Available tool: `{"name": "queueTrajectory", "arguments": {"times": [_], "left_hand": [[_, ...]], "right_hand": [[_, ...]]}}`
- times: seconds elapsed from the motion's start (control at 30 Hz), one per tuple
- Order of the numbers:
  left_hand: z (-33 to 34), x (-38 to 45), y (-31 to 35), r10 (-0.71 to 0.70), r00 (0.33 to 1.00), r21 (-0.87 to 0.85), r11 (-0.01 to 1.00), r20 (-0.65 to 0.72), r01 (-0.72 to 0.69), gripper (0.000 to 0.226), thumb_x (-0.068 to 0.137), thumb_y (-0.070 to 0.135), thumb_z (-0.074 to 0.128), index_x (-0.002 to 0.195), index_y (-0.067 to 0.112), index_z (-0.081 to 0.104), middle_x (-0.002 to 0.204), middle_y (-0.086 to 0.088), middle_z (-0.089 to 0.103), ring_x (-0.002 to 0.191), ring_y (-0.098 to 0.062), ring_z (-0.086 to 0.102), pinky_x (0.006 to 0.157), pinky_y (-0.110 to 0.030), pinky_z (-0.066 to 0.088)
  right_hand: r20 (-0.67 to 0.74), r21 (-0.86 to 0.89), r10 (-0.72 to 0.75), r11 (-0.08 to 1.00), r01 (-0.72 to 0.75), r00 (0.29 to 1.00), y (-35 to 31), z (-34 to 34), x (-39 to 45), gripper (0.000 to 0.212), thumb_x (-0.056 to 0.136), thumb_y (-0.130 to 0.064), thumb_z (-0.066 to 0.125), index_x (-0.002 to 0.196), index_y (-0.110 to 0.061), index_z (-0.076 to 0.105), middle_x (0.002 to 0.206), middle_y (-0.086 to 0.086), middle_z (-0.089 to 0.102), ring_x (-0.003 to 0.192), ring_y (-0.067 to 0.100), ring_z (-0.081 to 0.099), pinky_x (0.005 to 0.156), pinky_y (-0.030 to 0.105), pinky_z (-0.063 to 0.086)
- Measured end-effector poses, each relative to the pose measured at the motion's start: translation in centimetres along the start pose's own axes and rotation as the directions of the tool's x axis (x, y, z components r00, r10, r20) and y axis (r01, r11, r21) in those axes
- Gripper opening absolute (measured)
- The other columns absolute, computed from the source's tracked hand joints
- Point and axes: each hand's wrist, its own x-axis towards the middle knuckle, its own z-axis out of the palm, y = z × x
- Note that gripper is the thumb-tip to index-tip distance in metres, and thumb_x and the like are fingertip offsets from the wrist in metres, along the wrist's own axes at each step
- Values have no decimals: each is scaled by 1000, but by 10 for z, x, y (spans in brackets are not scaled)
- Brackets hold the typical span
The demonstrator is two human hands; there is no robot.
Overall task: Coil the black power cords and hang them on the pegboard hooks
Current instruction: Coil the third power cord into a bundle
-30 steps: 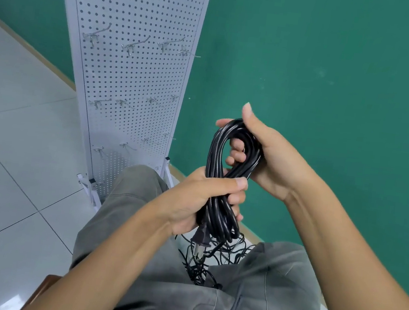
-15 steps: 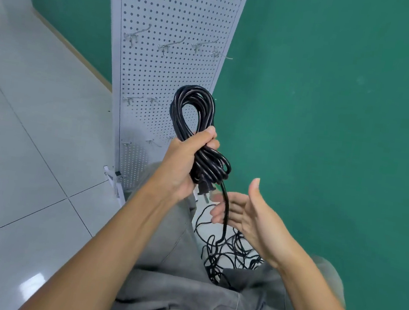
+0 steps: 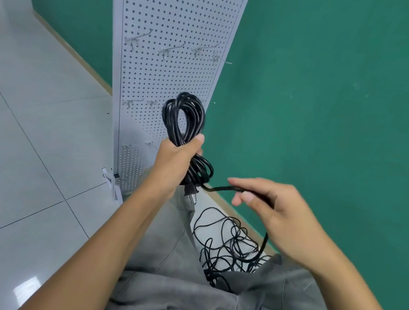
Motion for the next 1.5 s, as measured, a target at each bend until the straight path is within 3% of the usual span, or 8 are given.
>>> {"name": "queueTrajectory", "arguments": {"times": [0.1,0.23,0.4,0.57,0.7,1.1,1.23,1.5], "left_hand": [[14,-12,-4,25,986,1,1000,163,-25,35,99,35,67,75,9,64,62,6,61,60,-12,60,66,-28,46],[36,-29,-10,92,940,-53,995,329,-79,46,101,40,64,91,-5,66,70,-6,66,71,-18,62,71,-39,53],[52,-46,-10,22,920,-152,987,392,41,41,90,63,62,84,27,81,85,-3,75,84,-17,70,91,-38,54],[54,-60,-1,-25,851,-242,954,524,178,54,84,69,48,79,20,69,65,3,57,52,-10,49,50,-23,41],[48,-54,2,-7,783,-237,951,622,197,50,87,57,64,103,9,64,67,4,55,53,-8,47,50,-20,42],[23,-30,11,7,680,-353,859,733,371,20,91,23,65,71,22,64,72,3,51,64,-15,49,81,-38,43],[22,-29,13,-140,677,119,990,723,77,22,75,17,74,89,10,59,79,-9,50,74,-21,48,77,-36,47],[49,-50,-8,-154,687,168,985,710,47,18,74,15,70,81,15,53,72,-4,48,67,-18,48,70,-33,43]], "right_hand": [[5,-78,-54,995,54,999,-21,-10,6,29,103,-12,56,112,-36,70,90,-16,75,90,31,69,92,47,53],[-110,-30,-25,999,22,994,-27,-15,14,20,95,-9,69,95,-28,62,83,-12,76,89,4,70,89,32,49],[-350,-5,84,996,-92,933,-19,-18,19,39,71,-23,92,84,-20,55,86,-5,71,57,6,53,61,25,41],[-411,101,178,984,-149,894,-9,-21,19,46,67,-28,94,86,-17,53,88,-3,64,56,16,36,56,30,32],[-360,230,213,964,-135,908,-1,-24,17,41,73,-19,91,91,-12,55,91,-2,61,55,17,38,53,25,32],[-235,424,269,893,-150,934,28,-16,-10,19,96,-14,66,81,-2,64,65,7,57,57,10,50,59,14,42],[-364,651,305,759,6,880,26,-22,-10,23,80,-27,71,84,-5,64,64,3,59,61,16,53,60,20,47],[-519,273,170,962,-26,837,0,-14,-1,27,90,-52,68,78,-28,67,133,-11,59,130,9,55,111,48,44]]}}
